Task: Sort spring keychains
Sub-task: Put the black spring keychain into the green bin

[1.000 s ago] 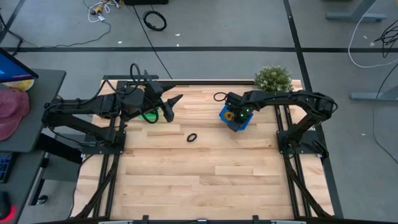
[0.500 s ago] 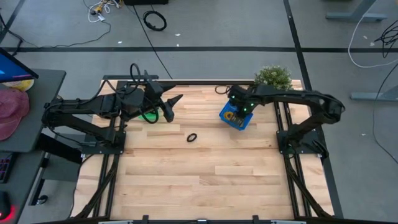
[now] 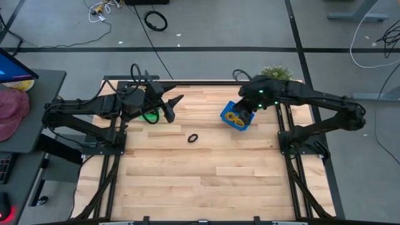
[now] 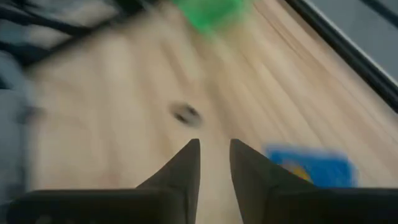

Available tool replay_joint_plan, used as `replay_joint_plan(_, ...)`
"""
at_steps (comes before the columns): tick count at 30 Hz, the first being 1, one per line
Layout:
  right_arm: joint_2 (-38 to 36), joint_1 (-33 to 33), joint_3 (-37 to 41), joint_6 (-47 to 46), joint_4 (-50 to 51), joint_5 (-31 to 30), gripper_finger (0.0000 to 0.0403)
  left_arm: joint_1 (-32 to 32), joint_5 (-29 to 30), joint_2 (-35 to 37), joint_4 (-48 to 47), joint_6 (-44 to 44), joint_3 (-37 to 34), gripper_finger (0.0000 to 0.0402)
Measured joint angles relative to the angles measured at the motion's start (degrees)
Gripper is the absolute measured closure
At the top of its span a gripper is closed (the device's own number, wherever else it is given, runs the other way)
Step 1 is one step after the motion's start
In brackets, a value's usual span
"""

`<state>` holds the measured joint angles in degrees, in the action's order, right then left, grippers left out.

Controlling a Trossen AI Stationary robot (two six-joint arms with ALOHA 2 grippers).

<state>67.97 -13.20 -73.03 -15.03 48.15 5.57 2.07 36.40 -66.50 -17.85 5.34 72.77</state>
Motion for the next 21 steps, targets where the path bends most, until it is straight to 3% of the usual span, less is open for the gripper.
replay_joint_plan(3, -2.8, 2.9, 0.0, 0.5, -10.4, 5.8, 0.0316, 0.0, -0.2, 0.0, 0.0, 0.0, 0.0, 0.0165)
replay_joint_plan(9, -5.9, 12.4, -0.1, 2.1, -30.4, 7.0, 0.0327, 0.0, -5.4, 0.0, 0.0, 1.3, 0.0, 0.0165)
replay_joint_plan(21, -4.8, 22.4, -0.1, 4.5, -43.0, 3.6, 0.034, 3.0, -13.3, 0.1, 0.5, 1.5, 0.0, 0.0165)
